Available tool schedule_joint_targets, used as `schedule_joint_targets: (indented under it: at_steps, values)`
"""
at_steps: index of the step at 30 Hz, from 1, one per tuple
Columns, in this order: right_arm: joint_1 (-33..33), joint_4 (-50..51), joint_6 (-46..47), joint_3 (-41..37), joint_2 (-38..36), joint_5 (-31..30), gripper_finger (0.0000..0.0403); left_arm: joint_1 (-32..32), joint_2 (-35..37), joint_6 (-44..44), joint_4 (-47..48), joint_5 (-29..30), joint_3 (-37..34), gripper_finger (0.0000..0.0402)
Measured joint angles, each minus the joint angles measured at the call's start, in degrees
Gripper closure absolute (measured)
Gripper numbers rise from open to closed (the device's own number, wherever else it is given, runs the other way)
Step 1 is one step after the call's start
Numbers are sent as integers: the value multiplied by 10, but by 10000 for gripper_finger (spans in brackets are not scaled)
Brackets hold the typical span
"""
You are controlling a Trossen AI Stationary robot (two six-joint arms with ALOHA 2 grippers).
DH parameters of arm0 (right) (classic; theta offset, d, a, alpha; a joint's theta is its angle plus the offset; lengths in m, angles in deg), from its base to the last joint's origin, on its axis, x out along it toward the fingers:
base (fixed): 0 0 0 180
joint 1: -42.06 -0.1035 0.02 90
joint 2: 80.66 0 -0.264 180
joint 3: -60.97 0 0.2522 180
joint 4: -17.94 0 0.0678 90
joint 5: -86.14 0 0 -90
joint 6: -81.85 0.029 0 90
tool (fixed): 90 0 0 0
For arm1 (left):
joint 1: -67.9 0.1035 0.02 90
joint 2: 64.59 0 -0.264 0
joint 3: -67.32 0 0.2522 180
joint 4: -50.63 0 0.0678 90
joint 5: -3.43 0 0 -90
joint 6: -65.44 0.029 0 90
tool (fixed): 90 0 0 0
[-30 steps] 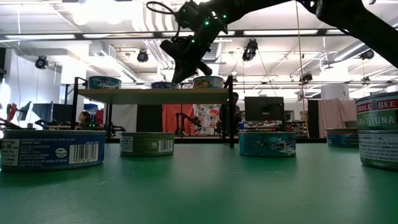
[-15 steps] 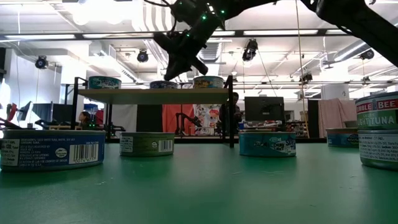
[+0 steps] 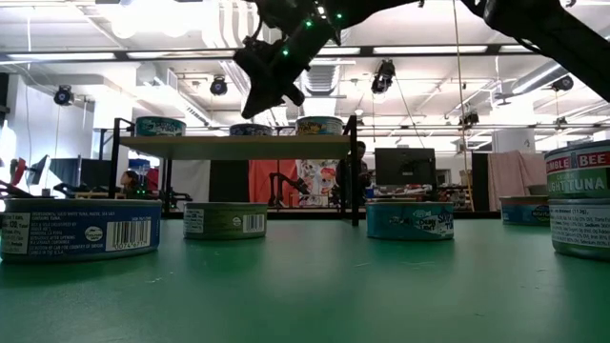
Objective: Stack canned seafood by type on shelf
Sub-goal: Put the middle left dark blue tuna can on the shelf
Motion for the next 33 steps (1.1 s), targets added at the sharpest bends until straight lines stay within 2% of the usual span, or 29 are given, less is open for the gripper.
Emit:
schedule_joint_targets:
  at_steps: [11,16,25,33]
  values:
    - [2,-89,-88,-12,5,13,394,0,0,0,0,0,0,214]
    - [21,-94,-119,-13,5,13,394,0,0,2,0,0,0,214]
    - [54,-71,-81,-20,5,13,394,0,0,2,0,0,0,214]
    - [51,-18,-68,-22,5,6,394,0,0,3,0,0,0,214]
